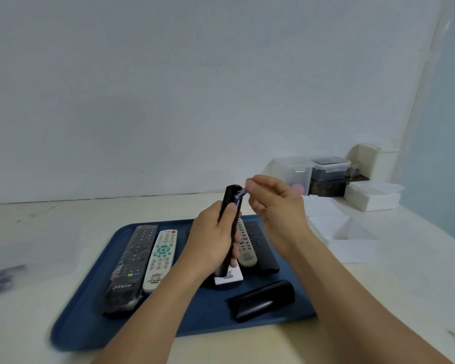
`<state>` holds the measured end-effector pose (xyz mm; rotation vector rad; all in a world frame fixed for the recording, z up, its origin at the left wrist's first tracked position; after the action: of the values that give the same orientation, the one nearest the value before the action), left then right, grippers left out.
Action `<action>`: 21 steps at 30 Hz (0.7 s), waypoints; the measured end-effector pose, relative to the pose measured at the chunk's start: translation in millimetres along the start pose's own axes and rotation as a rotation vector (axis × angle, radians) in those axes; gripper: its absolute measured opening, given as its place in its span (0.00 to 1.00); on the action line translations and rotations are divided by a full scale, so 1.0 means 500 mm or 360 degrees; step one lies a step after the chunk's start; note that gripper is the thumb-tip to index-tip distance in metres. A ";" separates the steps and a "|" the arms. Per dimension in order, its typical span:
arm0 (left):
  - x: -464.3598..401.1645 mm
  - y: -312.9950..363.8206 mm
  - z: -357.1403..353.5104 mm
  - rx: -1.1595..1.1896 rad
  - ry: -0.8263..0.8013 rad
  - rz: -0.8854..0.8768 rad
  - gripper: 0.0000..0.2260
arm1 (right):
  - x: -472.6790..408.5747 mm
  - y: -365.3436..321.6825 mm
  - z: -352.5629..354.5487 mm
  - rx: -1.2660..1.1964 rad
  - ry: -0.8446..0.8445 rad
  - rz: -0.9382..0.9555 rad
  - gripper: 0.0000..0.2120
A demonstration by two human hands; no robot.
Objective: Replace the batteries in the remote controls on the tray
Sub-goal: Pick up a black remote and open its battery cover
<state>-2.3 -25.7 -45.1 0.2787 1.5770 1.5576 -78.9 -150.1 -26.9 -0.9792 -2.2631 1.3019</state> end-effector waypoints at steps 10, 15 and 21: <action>0.011 -0.032 -0.033 0.0811 -0.0155 0.0447 0.19 | -0.043 0.111 0.009 -0.0918 -0.0208 -0.0969 0.13; 0.001 -0.040 -0.028 0.0676 -0.0228 0.0393 0.19 | -0.055 0.077 0.033 -0.0018 -0.0081 -0.0666 0.11; -0.001 -0.043 0.001 0.0673 -0.0312 0.0450 0.25 | -0.020 0.017 -0.026 0.0966 -0.0199 -0.0020 0.23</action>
<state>7.1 -29.8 -63.9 0.8938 1.7524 1.3363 -60.6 -146.5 -26.9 -0.6719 -1.7568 1.9224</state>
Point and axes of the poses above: each hand's wrist, its own x-axis away from the middle knuckle, its own z-axis out of the back of the hand, y = z × x, the point moved 10 cm from there along -x, towards the middle knuckle, and after that the axes turned 14 degrees about -z, right-handed, at the moved point
